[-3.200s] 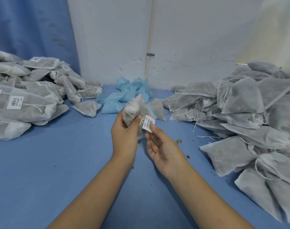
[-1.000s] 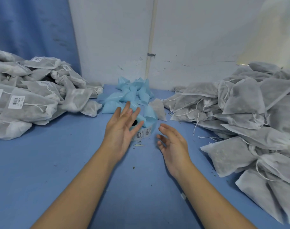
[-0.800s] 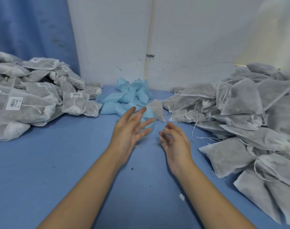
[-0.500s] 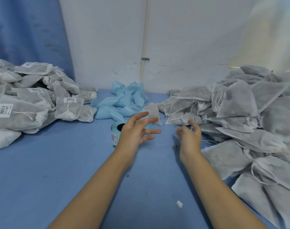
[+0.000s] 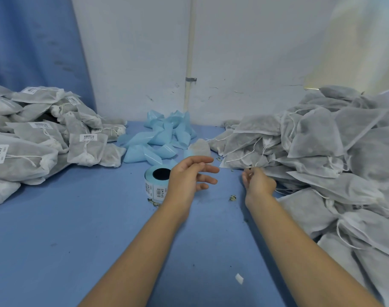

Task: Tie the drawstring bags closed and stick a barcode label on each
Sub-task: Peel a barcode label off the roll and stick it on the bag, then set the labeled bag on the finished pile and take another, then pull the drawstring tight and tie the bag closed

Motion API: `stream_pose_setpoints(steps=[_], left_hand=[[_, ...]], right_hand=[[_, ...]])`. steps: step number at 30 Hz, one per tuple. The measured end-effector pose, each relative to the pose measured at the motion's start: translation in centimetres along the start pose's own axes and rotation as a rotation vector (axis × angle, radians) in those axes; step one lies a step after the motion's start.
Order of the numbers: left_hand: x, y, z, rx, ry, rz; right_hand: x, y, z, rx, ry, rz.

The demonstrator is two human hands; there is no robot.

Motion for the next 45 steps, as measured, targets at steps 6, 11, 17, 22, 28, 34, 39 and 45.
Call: stream_pose_setpoints(steps=[6, 11, 17, 22, 28, 34, 39, 45], left_hand=[[1.1, -0.8, -0.7, -0.007, -0.059, 0.062], [2.2, -0.8, -2.0, -0.107, -0.149, 0.045], [2.4, -1.3, -2.7, -0.224, -0.188, 0.009], [2.6, -2.0, -2.4, -0.223, -0.174, -0.041], [2.8, -3.0, -2.6, -0.144, -0.113, 0.103], [2.9, -2.4, -3.3, -0.178, -0.080, 0.078], [3.2, -1.2, -2.9, -0.560, 0.083, -0.082], [4.1, 0.8, -2.4, -0.760, 0.239, -0.214]], right_hand=[[4.7, 1.5, 1.0, -0.198, 0.082, -0.180], [8.3, 2.0, 0.8, 0.158, -0.104, -0.399], [12.3, 3.0, 3.0, 0.559, -0.201, -0.776], [12.1, 2.5, 3.0, 0.668, -0.312, -0.729], [11.0, 1.6, 2.5, 0.819, -0.469, -0.474], [9.4, 0.7, 2.4, 0.341, -0.065, -0.452], [9.2, 0.9, 2.8, 0.207, 0.079, -0.484], [8.3, 0.7, 3.2, 0.054, 0.233, -0.462]])
Point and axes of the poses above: each hand's wrist, its own x-axis away from the middle knuckle, its own y-axis out of the palm, z = x × y, the point moved 7 cm from there along -x, towards the middle knuckle, and after that the axes turned 5 degrees about y, right-handed, at the moved point
